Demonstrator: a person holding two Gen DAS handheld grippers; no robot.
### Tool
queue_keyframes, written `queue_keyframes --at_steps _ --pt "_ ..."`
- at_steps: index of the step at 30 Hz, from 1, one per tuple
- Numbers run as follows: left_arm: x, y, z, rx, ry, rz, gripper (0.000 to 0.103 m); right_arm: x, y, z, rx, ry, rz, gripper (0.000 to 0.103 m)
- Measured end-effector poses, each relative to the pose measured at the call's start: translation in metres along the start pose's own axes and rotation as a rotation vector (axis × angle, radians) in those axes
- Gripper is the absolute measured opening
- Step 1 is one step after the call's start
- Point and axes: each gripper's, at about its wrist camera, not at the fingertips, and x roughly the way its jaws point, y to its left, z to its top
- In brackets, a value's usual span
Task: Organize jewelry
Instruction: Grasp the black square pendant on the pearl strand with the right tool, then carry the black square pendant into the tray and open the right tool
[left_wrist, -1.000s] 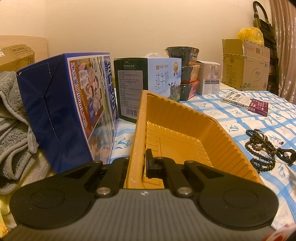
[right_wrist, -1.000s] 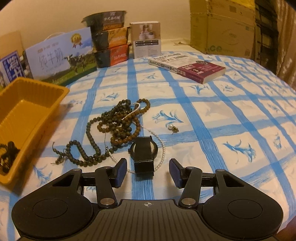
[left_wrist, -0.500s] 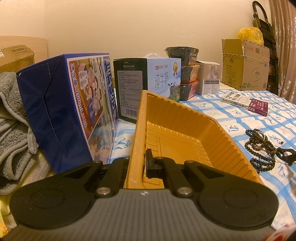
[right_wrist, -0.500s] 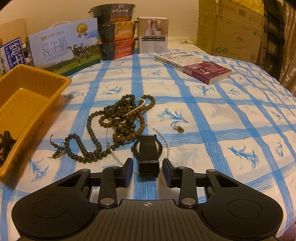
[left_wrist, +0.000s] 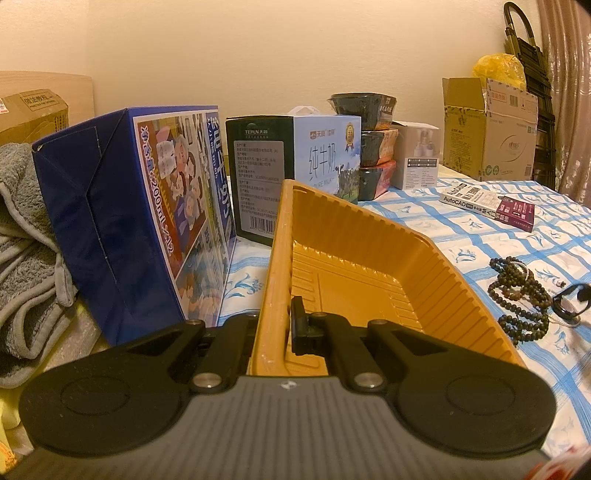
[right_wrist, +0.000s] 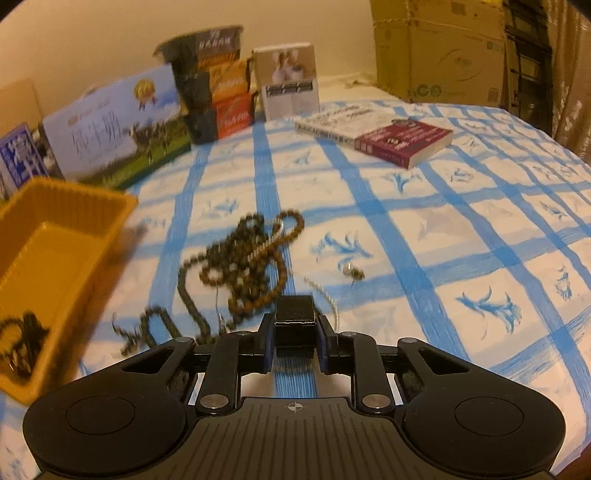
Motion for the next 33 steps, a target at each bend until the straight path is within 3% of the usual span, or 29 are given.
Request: queue_keyframes --at_steps 10,18,33 --pt "-0.002 -0.001 0.0 -0.001 -0.001 -0.002 0.004 -0.034 0.016 0.025 -0.01 -0.089 0.065 0.023" --pt "-0.003 -0.001 0.002 -0.003 -0.002 -0.004 0.004 -0.054 0.053 0.034 -0.03 -0.111 0.209 0.023" --pt "-0.003 0.0 0.002 -0.011 -0.001 -0.008 0.004 -0.03 0.154 0.036 0.003 -0.011 0.514 0.023"
